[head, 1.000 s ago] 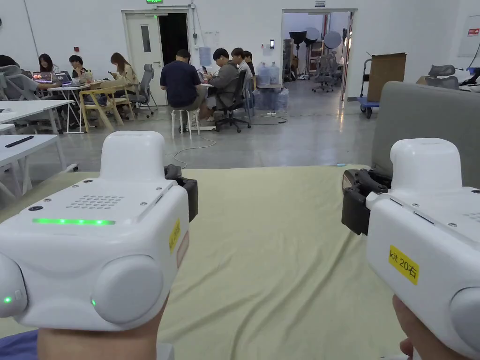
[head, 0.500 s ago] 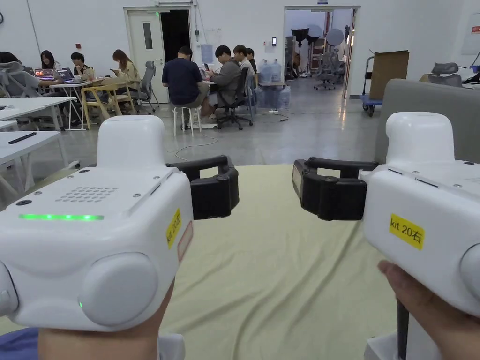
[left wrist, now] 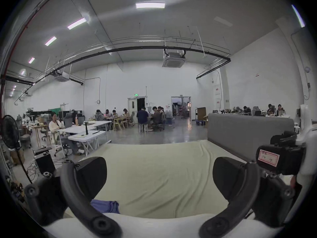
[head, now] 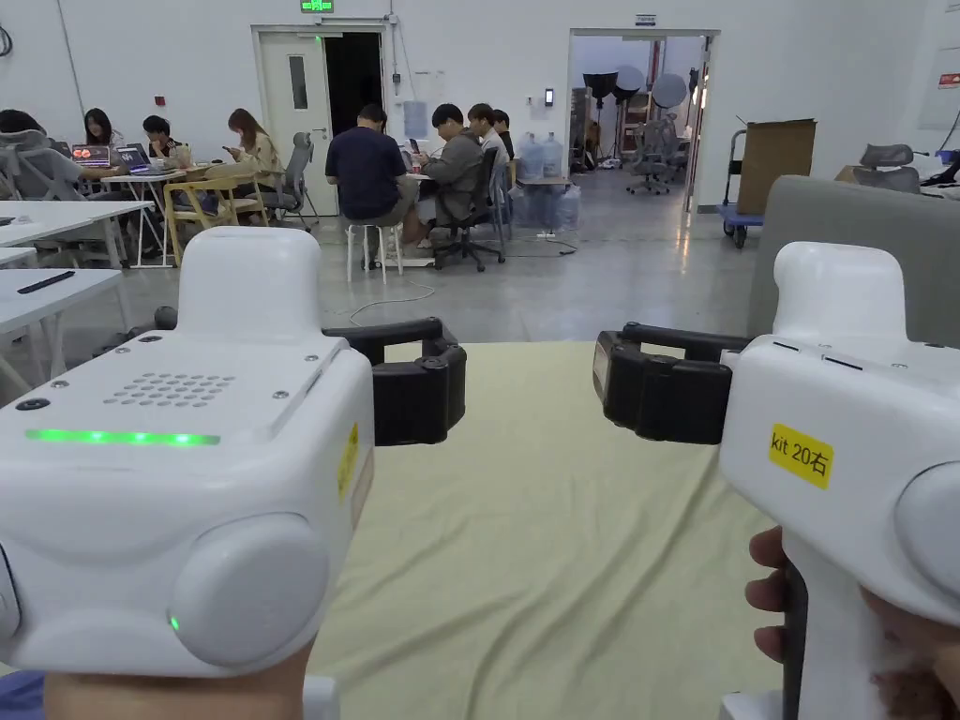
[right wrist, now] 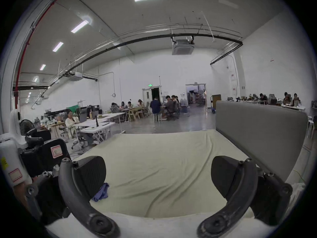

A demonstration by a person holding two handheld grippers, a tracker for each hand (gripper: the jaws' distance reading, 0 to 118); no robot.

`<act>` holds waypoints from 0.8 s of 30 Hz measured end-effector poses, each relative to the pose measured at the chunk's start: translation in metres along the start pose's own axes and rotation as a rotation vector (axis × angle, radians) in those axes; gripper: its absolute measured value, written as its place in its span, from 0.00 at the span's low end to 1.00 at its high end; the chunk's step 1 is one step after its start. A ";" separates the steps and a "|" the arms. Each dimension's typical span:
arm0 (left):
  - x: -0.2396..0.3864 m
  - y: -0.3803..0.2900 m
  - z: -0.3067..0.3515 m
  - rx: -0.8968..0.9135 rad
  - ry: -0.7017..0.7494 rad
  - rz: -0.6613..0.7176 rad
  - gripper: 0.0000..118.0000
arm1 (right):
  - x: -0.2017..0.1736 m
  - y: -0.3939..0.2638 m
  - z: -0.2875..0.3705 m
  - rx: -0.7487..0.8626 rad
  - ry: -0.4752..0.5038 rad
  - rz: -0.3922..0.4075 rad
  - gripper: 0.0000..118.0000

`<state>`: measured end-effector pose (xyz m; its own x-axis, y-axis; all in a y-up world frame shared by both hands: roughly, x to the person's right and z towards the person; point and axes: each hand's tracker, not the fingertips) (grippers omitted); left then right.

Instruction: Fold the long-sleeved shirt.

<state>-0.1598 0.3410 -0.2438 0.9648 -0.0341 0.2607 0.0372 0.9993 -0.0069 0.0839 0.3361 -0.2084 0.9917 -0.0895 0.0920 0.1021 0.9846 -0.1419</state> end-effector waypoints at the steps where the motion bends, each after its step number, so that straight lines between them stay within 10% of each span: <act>1: 0.000 0.000 0.000 -0.001 0.000 0.000 1.00 | -0.001 0.000 -0.002 -0.002 -0.003 -0.002 1.00; 24: -0.001 -0.002 0.001 -0.007 -0.028 0.025 1.00 | -0.017 0.002 0.019 0.044 -0.096 0.068 1.00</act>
<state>-0.1614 0.3394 -0.2430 0.9577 -0.0090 0.2875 0.0157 0.9997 -0.0207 0.0659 0.3428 -0.1919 0.9840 -0.0097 0.1780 0.0293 0.9938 -0.1076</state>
